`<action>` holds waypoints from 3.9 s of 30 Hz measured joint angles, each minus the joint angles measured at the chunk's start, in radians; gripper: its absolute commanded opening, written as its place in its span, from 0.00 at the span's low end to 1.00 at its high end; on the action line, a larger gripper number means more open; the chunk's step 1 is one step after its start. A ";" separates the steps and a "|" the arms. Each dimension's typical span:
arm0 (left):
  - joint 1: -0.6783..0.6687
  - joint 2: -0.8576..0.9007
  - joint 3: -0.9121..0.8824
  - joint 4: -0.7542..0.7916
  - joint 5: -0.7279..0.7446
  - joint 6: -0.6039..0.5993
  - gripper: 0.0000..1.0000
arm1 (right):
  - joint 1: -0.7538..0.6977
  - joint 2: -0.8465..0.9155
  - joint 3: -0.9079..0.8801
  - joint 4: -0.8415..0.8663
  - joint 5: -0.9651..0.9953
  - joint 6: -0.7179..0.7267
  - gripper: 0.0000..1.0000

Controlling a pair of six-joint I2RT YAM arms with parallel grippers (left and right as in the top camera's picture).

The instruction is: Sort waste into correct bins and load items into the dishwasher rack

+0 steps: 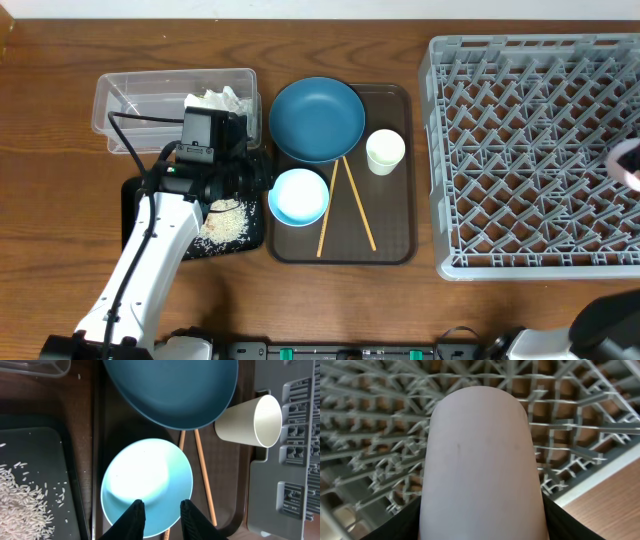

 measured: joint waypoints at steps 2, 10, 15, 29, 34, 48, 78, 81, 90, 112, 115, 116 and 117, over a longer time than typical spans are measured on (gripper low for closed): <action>0.000 0.000 0.000 0.000 0.000 0.000 0.28 | -0.026 0.032 0.005 -0.002 0.002 0.004 0.01; 0.000 0.000 0.000 -0.006 0.000 0.000 0.29 | -0.118 0.145 0.006 -0.005 0.040 0.026 0.01; 0.000 0.000 0.000 -0.006 0.000 0.000 0.29 | -0.150 0.171 0.009 -0.011 0.060 0.027 0.01; 0.000 0.000 0.000 -0.010 0.000 0.000 0.29 | -0.158 0.187 0.009 0.023 0.108 0.028 0.18; 0.000 0.000 0.000 -0.011 0.000 0.000 0.29 | -0.158 0.190 0.009 0.026 0.113 0.028 0.31; 0.000 0.000 0.000 -0.021 0.000 0.003 0.36 | -0.158 0.190 0.008 0.047 0.067 0.042 0.90; -0.275 0.210 0.259 0.211 -0.212 0.059 0.55 | 0.274 0.016 0.008 0.036 -0.253 -0.068 0.93; -0.311 0.286 0.264 0.270 -0.226 0.059 0.54 | 0.328 0.016 0.008 0.034 -0.220 -0.068 0.94; -0.414 0.433 0.264 0.352 -0.235 0.059 0.55 | 0.399 0.016 0.008 0.039 -0.146 -0.071 0.95; -0.451 0.536 0.264 0.214 -0.233 0.051 0.06 | 0.401 0.016 0.008 0.037 -0.127 -0.070 0.99; -0.451 0.529 0.264 0.198 -0.231 0.051 0.06 | 0.401 0.016 0.008 0.032 -0.127 -0.071 0.99; -0.450 0.525 0.264 0.189 -0.232 0.051 0.06 | 0.401 0.016 0.008 0.028 -0.127 -0.072 0.99; -0.447 0.516 0.264 0.173 -0.232 0.050 0.06 | 0.401 0.017 0.008 0.023 -0.127 -0.075 0.99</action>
